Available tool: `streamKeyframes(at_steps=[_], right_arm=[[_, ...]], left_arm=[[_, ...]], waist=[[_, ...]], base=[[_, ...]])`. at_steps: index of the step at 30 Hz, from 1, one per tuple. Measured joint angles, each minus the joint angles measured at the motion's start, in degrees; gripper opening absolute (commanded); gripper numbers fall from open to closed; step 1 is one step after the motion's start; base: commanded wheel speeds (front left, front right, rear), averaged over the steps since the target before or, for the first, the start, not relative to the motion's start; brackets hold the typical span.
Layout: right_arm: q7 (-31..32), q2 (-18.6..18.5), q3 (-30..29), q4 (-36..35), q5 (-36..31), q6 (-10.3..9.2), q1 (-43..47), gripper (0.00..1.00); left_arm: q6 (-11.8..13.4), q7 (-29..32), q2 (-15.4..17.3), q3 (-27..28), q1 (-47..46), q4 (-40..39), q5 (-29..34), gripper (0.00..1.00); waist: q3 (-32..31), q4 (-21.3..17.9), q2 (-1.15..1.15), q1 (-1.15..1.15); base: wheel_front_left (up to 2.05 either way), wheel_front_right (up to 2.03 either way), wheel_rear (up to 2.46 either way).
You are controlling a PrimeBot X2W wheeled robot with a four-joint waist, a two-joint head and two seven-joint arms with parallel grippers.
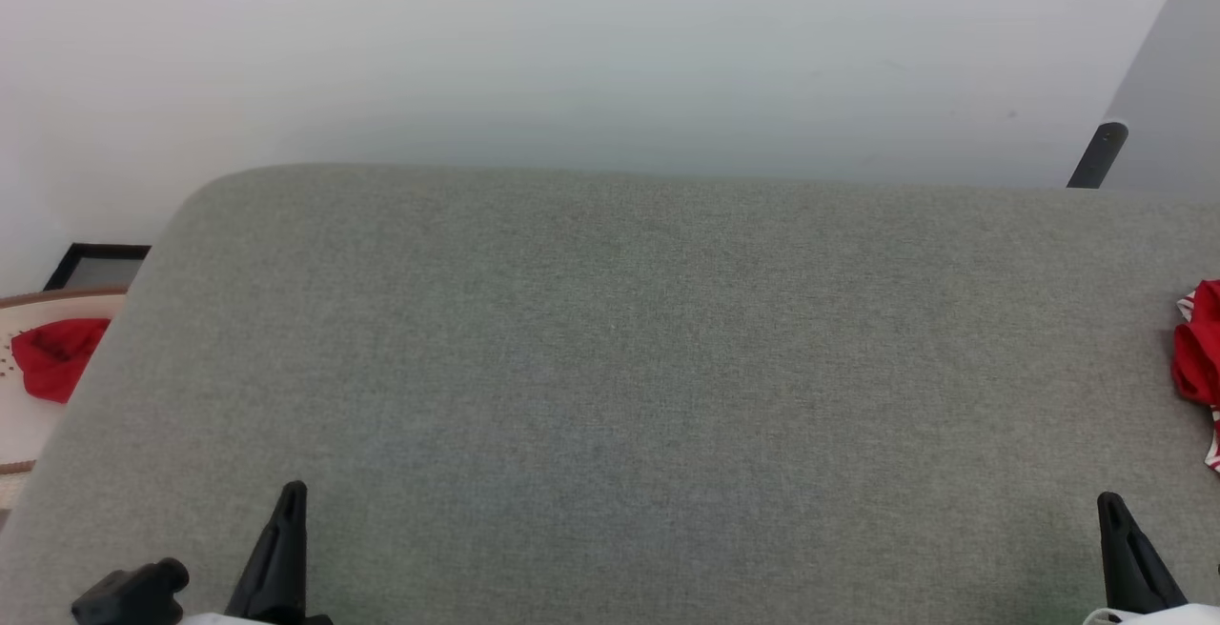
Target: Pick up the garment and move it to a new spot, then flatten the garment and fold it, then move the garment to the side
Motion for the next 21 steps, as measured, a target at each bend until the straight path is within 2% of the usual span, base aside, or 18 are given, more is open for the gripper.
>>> streamKeyframes(at_steps=[21], right_arm=[[5.0,2.4,-0.5,-1.1,18.2,0.0,-1.9,0.0]], left_arm=[[0.0,5.1,-3.2,2.1,-2.4,1.1,-14.7,0.0]], waist=[[0.1,-0.8,0.0,0.0]], base=[[0.0,0.0,0.0]])
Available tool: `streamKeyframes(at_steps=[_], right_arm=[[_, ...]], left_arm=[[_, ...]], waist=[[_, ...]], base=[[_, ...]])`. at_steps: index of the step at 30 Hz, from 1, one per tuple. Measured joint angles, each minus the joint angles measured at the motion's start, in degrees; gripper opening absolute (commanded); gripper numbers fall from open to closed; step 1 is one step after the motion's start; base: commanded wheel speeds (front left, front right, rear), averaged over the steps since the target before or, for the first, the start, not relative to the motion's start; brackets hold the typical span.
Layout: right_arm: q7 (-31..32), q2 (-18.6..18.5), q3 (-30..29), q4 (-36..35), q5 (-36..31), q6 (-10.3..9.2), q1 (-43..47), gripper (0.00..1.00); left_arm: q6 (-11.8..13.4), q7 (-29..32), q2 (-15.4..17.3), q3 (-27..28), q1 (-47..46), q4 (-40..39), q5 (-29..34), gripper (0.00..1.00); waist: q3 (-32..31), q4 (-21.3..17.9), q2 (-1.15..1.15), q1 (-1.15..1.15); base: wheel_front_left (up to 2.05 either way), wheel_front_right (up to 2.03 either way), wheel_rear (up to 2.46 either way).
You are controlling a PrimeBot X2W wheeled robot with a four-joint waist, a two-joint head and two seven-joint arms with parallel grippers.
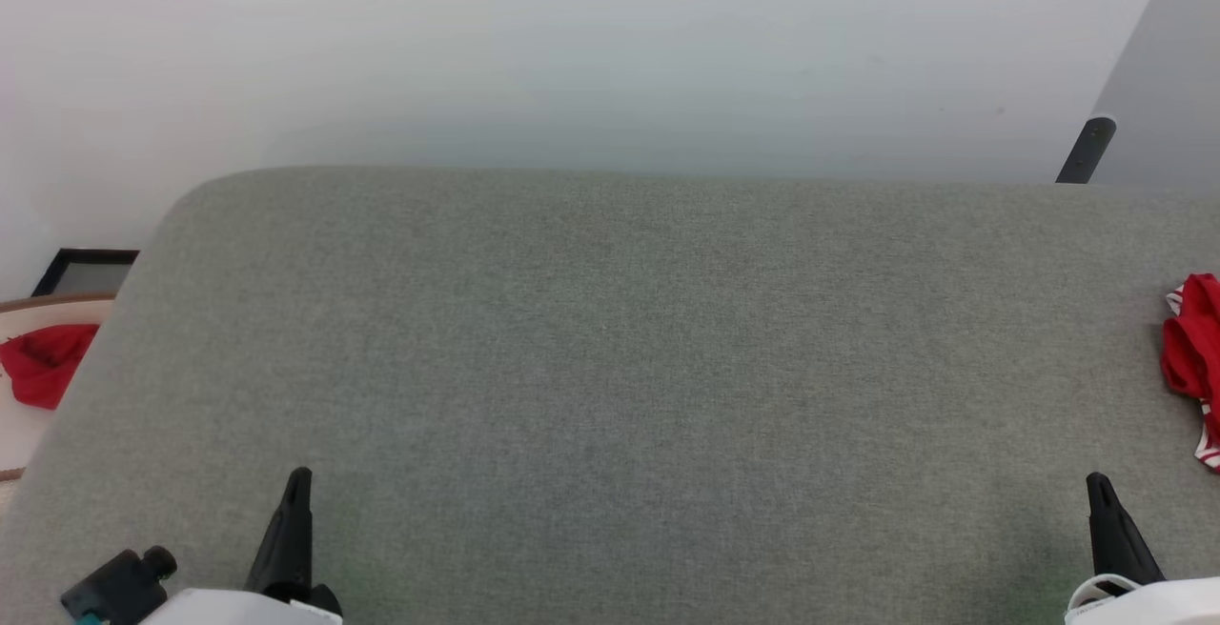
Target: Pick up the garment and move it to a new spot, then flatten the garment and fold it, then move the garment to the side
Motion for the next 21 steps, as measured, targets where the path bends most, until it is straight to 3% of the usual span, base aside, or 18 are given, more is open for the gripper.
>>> streamKeyframes(at_steps=[21], right_arm=[[4.1,1.9,-0.4,-0.9,14.5,-0.01,-1.5,0.0]], left_arm=[[0.0,4.2,-2.6,1.7,-2.1,0.7,-11.6,0.0]], waist=[[0.1,-0.8,0.0,0.0]], base=[[0.0,0.0,0.0]])
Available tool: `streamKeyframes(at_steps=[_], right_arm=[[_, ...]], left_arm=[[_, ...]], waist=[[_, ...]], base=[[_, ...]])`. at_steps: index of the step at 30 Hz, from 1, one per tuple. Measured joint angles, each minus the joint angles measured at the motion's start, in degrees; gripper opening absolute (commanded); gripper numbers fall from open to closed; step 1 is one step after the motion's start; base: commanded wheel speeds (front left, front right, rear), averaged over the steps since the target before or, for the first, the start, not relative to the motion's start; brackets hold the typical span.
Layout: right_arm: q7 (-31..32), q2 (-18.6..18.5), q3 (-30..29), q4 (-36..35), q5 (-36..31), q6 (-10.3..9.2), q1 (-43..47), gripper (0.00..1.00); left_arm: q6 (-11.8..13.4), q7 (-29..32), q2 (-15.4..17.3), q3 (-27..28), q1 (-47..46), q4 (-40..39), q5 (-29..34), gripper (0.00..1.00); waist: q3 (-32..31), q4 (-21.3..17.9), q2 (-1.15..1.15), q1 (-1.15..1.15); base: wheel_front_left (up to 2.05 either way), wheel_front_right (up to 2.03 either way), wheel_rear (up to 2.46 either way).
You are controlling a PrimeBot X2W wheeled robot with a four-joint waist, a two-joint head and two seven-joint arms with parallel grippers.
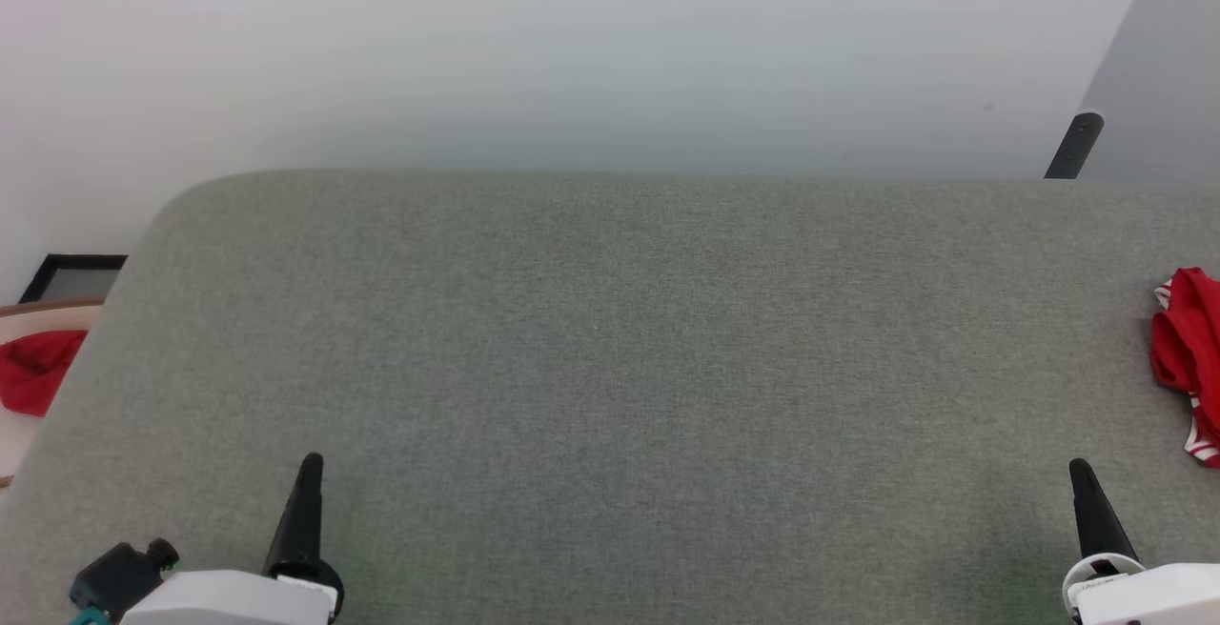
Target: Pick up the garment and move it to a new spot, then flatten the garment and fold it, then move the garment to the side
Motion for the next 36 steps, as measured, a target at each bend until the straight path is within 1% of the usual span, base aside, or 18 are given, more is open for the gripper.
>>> streamKeyframes(at_steps=[15,36], right_arm=[[2.5,1.1,-0.3,-0.6,8.9,0.0,-1.0,0.0],[5.3,2.4,-0.6,-1.2,19.2,-0.01,-2.2,0.0]], left_arm=[[0.0,2.5,-1.5,1.1,-1.1,0.5,-7.0,0.0],[0.0,5.5,-3.5,2.4,-2.7,1.1,-15.1,0.0]], waist=[[0.1,-0.6,0.0,0.0],[0.1,-1.4,0.0,0.0]], base=[[0.0,0.0,0.0],[0.0,0.0,0.0]])
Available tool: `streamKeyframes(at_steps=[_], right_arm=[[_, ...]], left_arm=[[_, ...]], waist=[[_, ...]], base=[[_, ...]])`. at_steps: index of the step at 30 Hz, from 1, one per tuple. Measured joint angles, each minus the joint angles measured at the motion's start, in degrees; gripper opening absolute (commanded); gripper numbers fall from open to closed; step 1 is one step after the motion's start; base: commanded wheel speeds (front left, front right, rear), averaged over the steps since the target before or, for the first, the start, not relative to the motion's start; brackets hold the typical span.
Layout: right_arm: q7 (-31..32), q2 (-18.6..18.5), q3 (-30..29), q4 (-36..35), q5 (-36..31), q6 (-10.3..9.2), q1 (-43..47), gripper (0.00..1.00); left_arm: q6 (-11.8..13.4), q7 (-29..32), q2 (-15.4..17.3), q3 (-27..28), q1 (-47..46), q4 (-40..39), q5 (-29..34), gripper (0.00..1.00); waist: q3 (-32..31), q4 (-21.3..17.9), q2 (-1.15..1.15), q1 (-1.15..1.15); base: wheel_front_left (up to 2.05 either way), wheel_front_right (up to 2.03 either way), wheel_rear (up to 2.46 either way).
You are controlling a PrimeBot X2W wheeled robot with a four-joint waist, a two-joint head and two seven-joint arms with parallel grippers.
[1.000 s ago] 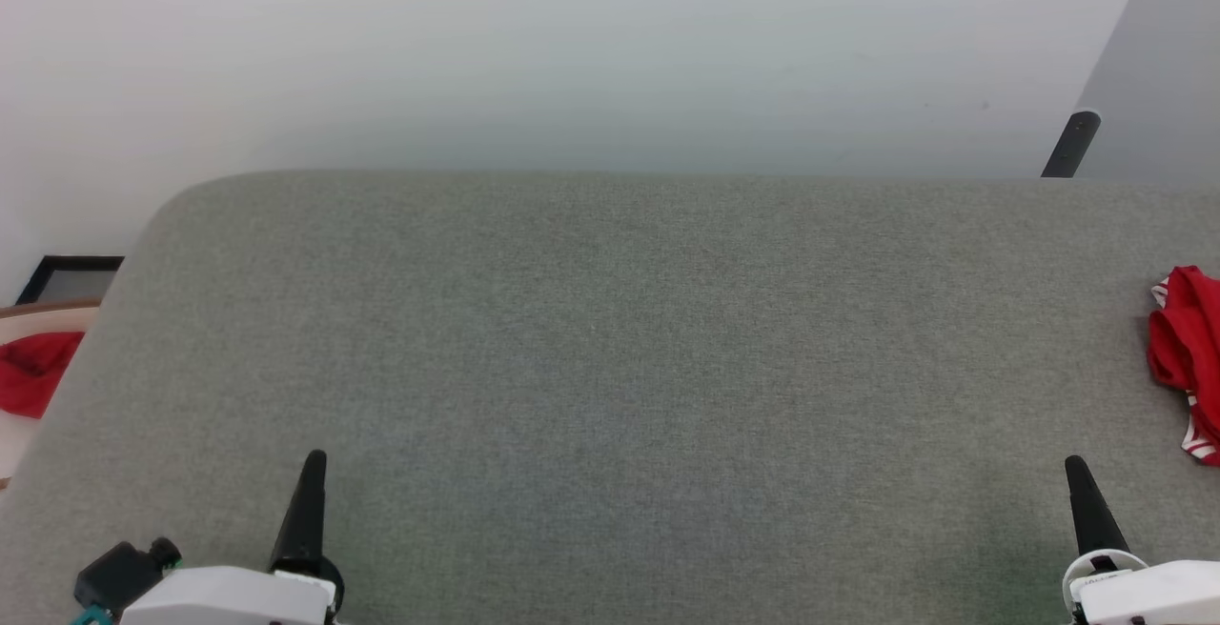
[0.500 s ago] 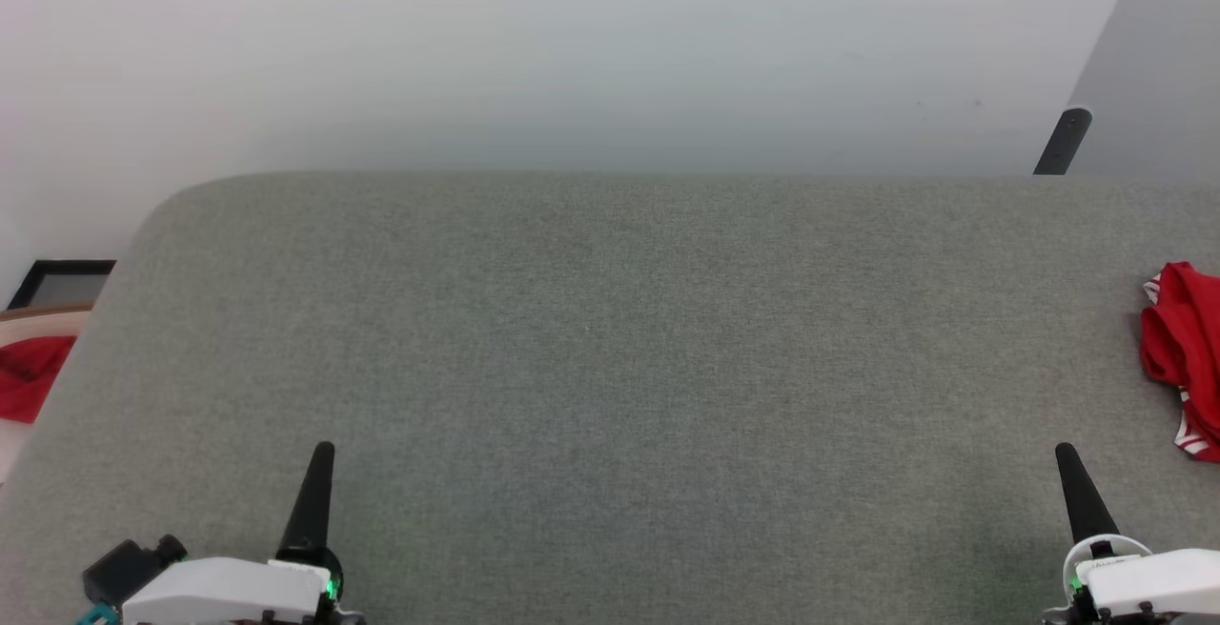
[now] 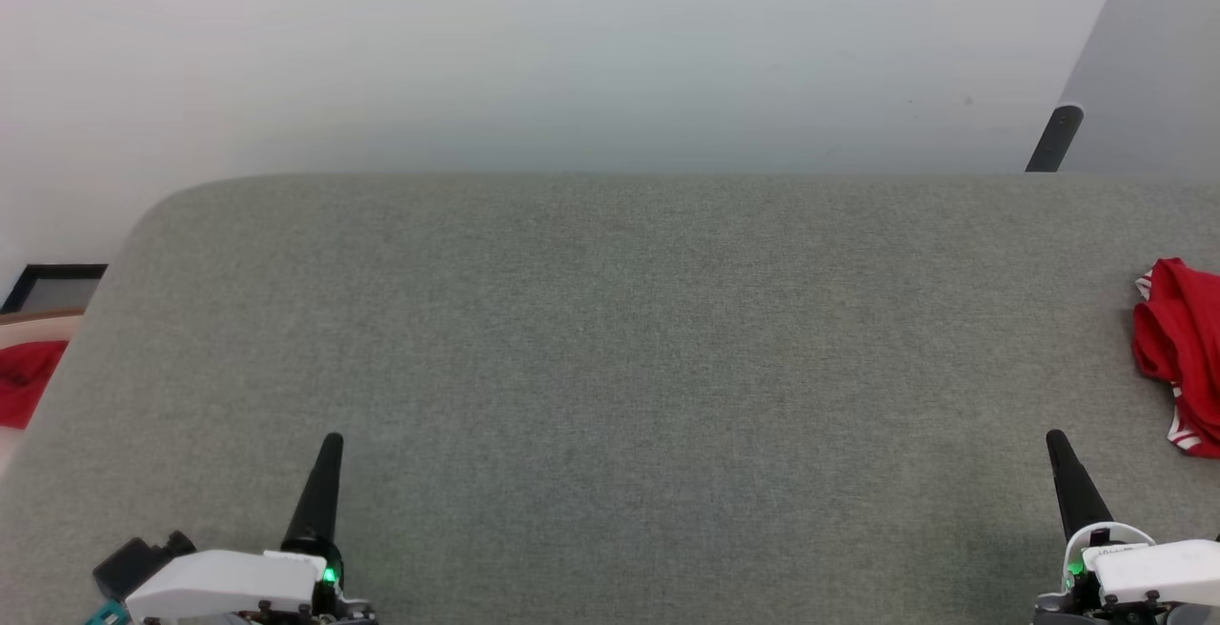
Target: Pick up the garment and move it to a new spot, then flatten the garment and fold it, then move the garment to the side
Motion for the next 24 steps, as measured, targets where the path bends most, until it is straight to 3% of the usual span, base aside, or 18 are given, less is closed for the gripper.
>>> streamKeyframes(at_steps=[24], right_arm=[[2.8,1.4,-0.3,-0.6,9.7,-0.01,-1.2,0.0]], left_arm=[[0.0,2.9,-1.8,1.3,-1.5,0.5,-7.7,0.0]], waist=[[0.1,-0.9,0.0,0.0]], base=[[0.0,0.0,0.0]])
